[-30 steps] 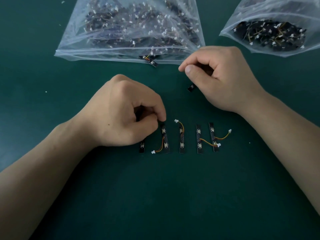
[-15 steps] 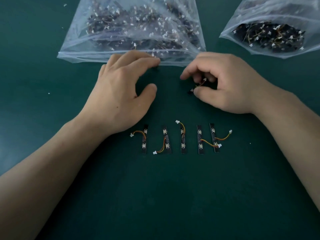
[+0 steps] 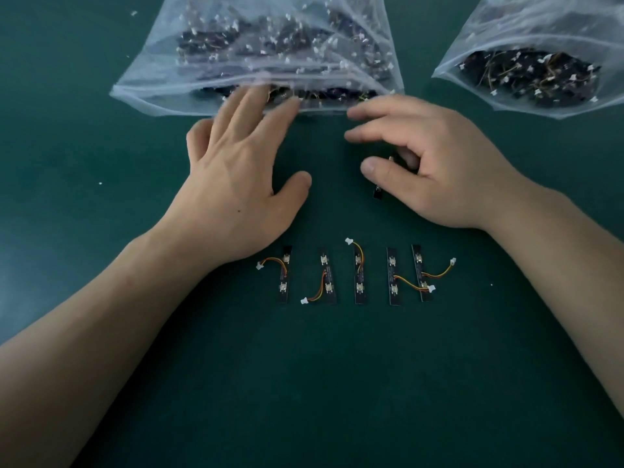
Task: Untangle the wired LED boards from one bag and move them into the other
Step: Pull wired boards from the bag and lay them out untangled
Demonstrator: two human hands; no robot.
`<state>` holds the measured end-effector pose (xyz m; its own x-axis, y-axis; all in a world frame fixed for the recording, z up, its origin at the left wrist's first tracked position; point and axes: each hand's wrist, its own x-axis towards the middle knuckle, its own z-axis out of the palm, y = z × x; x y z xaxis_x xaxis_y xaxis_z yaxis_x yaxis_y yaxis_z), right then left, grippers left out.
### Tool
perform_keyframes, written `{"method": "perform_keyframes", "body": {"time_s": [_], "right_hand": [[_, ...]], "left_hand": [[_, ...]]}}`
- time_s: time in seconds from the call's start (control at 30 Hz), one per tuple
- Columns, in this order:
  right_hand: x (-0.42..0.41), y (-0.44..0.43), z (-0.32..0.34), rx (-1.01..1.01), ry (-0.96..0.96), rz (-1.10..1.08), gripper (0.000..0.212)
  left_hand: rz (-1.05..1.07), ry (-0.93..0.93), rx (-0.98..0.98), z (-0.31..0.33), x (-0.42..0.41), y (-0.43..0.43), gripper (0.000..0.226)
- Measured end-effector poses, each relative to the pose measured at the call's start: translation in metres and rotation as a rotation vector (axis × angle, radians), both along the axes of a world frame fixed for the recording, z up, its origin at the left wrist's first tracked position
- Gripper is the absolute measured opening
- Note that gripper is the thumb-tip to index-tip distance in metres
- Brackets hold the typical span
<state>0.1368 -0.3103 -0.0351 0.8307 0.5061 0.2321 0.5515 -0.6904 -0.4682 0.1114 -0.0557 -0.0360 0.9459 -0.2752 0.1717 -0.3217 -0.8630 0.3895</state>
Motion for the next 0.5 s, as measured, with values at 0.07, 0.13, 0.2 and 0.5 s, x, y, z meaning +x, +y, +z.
{"method": "perform_keyframes", "body": {"time_s": [0.07, 0.13, 0.2, 0.5], "right_hand": [[-0.001, 0.0, -0.001, -0.032, -0.01, 0.009, 0.042], [-0.002, 0.0, 0.0, -0.027, -0.016, 0.014, 0.042], [-0.002, 0.0, 0.001, 0.009, -0.015, 0.007, 0.034], [-0.002, -0.001, 0.0, 0.089, -0.008, 0.01, 0.019]], "left_hand": [[0.024, 0.01, -0.008, 0.001, 0.003, 0.001, 0.081], [0.033, 0.035, 0.009, 0.001, 0.004, 0.003, 0.081], [0.004, 0.031, 0.043, -0.001, 0.003, 0.002, 0.077], [0.068, 0.023, 0.148, 0.001, 0.035, 0.002, 0.065]]}}
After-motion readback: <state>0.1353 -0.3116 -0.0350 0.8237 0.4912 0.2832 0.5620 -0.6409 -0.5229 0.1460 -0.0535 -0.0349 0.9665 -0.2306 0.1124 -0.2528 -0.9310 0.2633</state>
